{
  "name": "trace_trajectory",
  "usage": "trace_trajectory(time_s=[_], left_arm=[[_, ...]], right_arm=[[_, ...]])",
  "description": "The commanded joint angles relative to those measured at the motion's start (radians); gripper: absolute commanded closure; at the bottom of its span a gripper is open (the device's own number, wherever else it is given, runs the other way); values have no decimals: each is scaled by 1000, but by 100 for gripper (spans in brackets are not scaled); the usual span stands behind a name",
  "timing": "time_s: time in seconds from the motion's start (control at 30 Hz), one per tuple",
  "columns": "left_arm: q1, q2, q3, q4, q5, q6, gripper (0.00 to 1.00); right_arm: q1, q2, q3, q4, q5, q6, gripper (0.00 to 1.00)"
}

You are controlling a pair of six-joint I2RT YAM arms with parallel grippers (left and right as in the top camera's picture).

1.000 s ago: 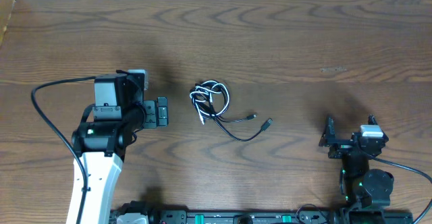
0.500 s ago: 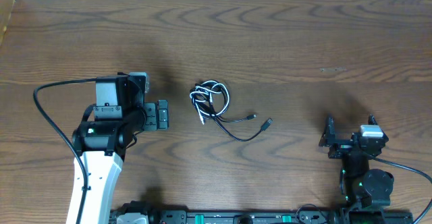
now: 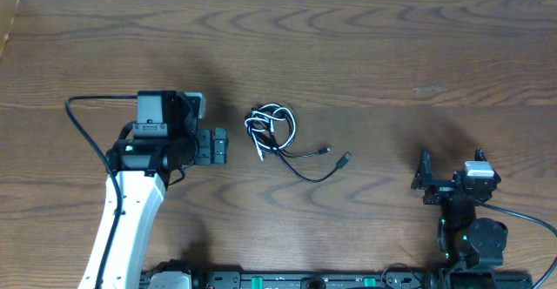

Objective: Untangle cables
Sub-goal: 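Raise the left arm and move the left gripper toward the cable bundle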

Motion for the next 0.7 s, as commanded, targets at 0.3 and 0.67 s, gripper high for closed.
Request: trace_trajectory(time_s=[0.3, 0.67], left_arm=[[-45, 7, 25, 43, 13, 33, 2], [-45, 12, 24, 44, 14, 33, 2]], right_arm=[[-3, -2, -2, -3, 5, 14, 1], [-3, -2, -2, -3, 5, 14, 1]])
